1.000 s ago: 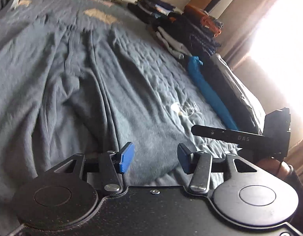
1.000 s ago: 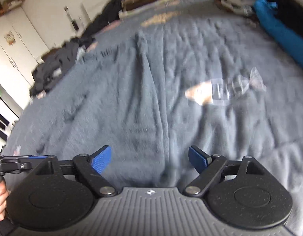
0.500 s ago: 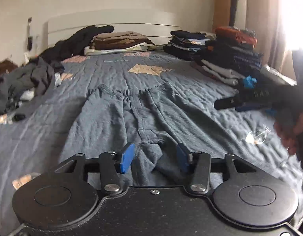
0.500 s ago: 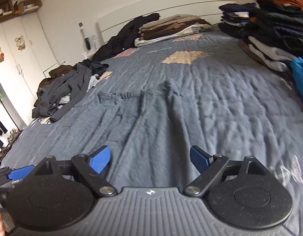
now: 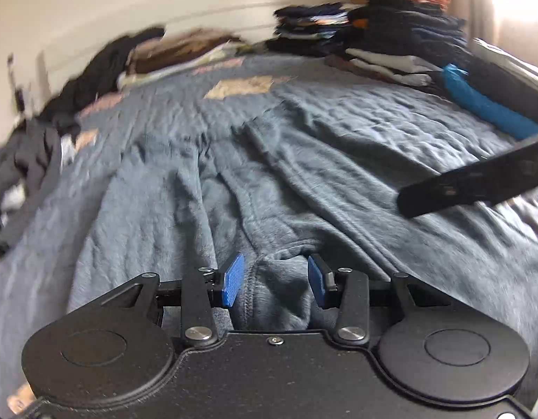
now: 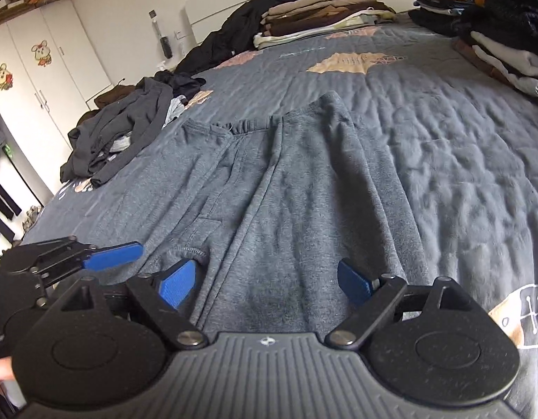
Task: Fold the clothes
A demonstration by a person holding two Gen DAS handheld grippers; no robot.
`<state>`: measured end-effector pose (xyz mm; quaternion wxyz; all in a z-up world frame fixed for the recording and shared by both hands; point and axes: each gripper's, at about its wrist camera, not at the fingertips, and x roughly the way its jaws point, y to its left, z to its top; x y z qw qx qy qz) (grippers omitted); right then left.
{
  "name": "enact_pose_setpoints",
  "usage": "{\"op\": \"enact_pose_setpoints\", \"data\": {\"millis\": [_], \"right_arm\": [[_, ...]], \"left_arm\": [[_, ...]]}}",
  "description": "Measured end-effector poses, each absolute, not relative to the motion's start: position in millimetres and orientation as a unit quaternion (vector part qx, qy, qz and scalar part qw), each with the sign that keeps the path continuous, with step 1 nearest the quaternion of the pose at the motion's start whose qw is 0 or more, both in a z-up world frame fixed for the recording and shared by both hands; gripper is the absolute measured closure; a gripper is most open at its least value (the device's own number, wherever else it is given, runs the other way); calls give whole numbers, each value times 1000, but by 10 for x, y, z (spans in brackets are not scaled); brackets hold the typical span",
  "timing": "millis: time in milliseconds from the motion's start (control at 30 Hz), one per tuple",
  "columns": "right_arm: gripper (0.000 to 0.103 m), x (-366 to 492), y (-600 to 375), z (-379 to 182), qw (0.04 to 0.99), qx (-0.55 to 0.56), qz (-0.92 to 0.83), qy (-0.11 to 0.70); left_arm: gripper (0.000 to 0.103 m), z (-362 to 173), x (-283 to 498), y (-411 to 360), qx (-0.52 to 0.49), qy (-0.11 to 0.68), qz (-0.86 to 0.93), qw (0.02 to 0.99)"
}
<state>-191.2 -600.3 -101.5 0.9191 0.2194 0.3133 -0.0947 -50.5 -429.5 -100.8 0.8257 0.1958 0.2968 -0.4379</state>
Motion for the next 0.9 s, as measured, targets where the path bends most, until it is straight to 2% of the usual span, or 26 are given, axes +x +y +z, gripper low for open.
{"op": "enact_pose_setpoints", "data": {"millis": [67, 100, 133, 233, 400, 533, 667, 800, 900], "right_arm": [[14, -1918, -6016, -1016, 918, 226, -97, 311], [14, -1912, -6021, -1012, 918, 228, -95, 310], [14, -1906, -6024, -1008, 918, 229, -94, 310], [14, -1899, -6004, -1007, 919, 224, -91, 311], [14, -1904, -6005, -1016, 918, 224, -94, 314], [14, -1919, -5997, -1004, 919, 220, -94, 313], [14, -1927, -5976, -996, 920, 214, -89, 316], [14, -1922, -5906, -1003, 921, 206, -66, 324], [14, -1893, -5835, -1031, 921, 198, -53, 332]], "left_arm": [[62, -1079, -386, -4280, 179, 322, -435, 822], [72, -1097, -368, -4262, 179, 323, -433, 822], [86, -1112, -356, -4243, 182, 321, -430, 824], [90, -1119, -313, -4179, 177, 318, -419, 832], [90, -1029, -234, -4151, 165, 308, -395, 850], [87, -1026, -211, -4174, 169, 313, -395, 847], [87, -867, -151, -4125, 158, 367, -438, 805], [86, -824, -289, -4068, 182, 346, -458, 798], [78, -953, -345, -4126, 205, 349, -458, 792]]}}
